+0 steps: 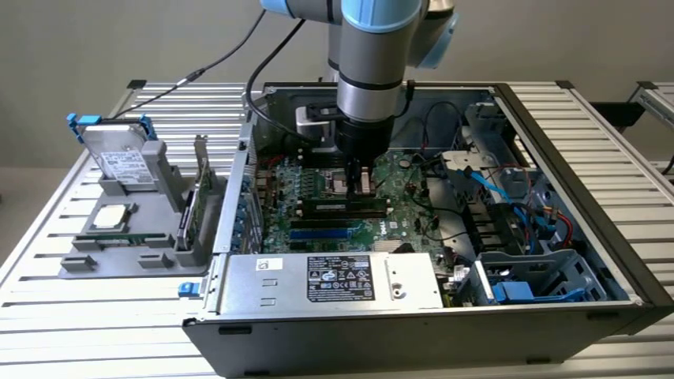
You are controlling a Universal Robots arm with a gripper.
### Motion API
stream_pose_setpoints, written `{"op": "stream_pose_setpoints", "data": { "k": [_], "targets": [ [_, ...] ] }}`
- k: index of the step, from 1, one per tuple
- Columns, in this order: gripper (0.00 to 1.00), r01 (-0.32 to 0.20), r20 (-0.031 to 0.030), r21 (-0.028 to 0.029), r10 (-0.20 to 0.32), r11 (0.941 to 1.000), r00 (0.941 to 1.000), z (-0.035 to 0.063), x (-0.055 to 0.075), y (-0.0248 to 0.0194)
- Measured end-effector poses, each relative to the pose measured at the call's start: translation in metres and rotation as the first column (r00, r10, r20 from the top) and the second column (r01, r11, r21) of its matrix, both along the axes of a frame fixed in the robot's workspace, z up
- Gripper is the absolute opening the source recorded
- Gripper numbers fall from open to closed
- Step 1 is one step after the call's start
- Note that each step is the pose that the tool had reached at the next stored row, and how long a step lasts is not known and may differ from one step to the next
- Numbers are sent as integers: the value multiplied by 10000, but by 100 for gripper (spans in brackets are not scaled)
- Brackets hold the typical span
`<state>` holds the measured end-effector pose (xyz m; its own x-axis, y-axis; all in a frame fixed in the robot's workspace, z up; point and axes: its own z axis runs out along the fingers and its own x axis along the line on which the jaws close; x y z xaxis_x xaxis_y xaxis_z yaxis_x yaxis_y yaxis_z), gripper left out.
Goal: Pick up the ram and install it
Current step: 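Insert the ram into the slot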
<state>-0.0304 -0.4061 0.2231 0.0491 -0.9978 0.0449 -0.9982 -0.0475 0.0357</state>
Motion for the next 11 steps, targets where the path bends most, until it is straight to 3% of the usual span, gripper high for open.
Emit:
{"op": "stream_pose_setpoints", "data": {
  "k": [11],
  "targets": [
    [14,68,0,0,-68,10000,10000,-5,12,-3]
  ]
}}
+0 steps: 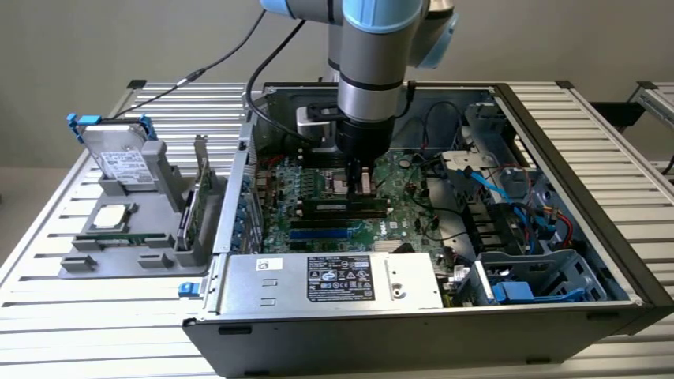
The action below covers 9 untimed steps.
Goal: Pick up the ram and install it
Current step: 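Insert the ram into the slot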
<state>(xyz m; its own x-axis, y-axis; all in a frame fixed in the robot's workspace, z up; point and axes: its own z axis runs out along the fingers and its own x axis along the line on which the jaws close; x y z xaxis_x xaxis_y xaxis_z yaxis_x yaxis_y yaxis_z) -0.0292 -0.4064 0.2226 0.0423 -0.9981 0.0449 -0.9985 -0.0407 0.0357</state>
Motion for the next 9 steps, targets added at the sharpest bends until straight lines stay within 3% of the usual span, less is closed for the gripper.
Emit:
{"op": "stream_pose_setpoints", "data": {
  "k": [9],
  "targets": [
    [14,108,0,0,-108,9999,9999,-4,3,5]
  ]
}}
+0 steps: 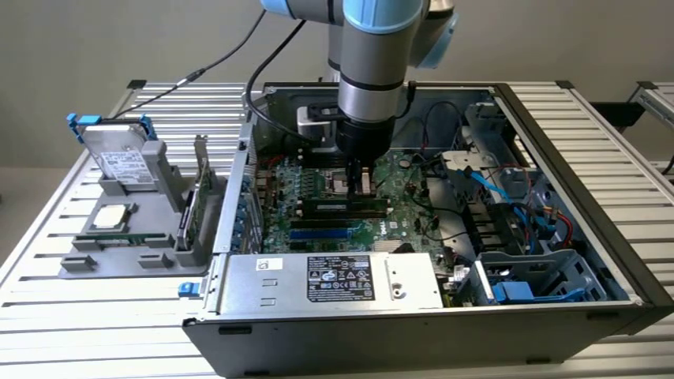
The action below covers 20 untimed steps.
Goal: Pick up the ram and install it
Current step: 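Insert the ram into the slot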
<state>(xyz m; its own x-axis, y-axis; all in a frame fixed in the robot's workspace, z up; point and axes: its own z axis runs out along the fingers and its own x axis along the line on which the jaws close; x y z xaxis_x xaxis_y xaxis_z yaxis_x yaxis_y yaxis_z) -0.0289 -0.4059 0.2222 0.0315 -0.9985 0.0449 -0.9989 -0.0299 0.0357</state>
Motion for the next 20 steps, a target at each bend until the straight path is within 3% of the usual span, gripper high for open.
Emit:
{"op": "stream_pose_setpoints", "data": {
  "k": [9,20],
  "targets": [
    [14,-3,-14,-7,3,10000,10000,2,0,35],
    [14,-225,-45,-12,225,9997,9997,3,-10,38]
  ]
}}
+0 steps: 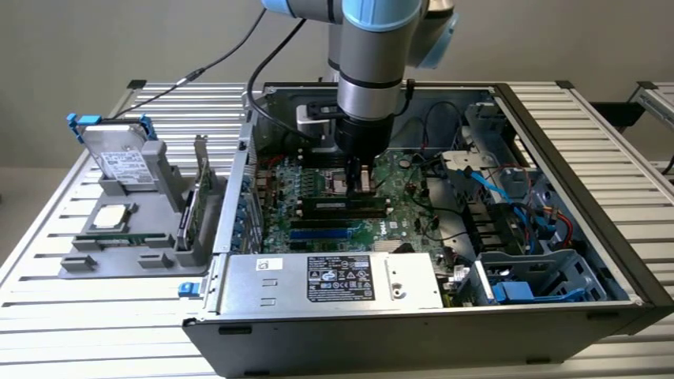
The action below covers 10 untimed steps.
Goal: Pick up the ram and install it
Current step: 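Insert the ram into the slot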
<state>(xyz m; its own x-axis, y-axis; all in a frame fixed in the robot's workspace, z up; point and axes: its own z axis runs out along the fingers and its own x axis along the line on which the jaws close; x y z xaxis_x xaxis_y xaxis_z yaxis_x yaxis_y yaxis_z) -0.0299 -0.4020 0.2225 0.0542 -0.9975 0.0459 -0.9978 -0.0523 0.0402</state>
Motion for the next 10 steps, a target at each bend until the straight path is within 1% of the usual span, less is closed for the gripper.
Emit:
{"op": "stream_pose_setpoints", "data": {
  "k": [3,10],
  "targets": [
    [14,-49,-12,1,49,10000,10000,12,0,1],
    [14,-95,-17,0,95,10000,10000,20,0,-3]
  ]
}}
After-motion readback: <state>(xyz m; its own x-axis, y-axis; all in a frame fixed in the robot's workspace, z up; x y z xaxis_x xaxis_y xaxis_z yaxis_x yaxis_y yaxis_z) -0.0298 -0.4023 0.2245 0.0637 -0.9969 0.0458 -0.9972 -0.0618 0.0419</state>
